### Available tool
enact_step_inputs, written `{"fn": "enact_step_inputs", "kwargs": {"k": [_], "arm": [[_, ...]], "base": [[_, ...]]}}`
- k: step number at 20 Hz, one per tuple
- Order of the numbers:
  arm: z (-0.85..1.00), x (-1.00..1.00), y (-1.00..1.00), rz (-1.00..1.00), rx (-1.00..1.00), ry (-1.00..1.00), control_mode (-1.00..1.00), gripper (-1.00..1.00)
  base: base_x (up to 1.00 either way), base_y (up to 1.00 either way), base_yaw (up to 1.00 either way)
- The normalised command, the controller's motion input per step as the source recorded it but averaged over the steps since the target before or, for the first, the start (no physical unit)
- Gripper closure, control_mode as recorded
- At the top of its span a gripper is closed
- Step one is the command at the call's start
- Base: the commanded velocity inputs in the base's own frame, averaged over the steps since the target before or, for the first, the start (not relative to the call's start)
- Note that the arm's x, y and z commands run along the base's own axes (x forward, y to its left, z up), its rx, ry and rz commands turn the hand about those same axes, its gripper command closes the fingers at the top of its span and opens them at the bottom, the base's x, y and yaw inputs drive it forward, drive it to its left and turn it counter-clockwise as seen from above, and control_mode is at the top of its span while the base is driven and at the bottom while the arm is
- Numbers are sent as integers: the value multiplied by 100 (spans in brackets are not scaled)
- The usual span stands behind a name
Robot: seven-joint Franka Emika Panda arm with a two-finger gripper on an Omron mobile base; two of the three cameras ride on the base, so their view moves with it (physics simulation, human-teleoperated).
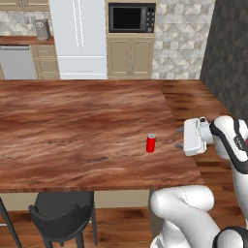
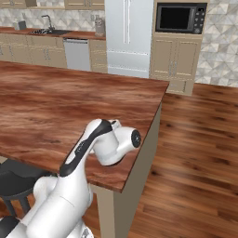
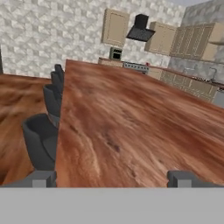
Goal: Four empty soda cans are scattered around the kitchen. Gather all the cans and cluster them next to the stove for recycling.
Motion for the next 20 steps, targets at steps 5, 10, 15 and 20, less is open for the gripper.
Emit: {"fn": "enact_step_inputs", "kwargs": {"k": [5, 10, 15, 20], "arm": [[-9, 16, 0, 0, 0, -5, -100, -100], [-16, 14, 0, 0, 0, -4, -100, -100], [-18, 22, 0, 0, 0, -2, -100, -100], [-17, 30, 1, 0, 0, -1, -100, -100]], "base": [[0, 0, 0], [0, 0, 0], [0, 0, 0], [0, 0, 0]]}}
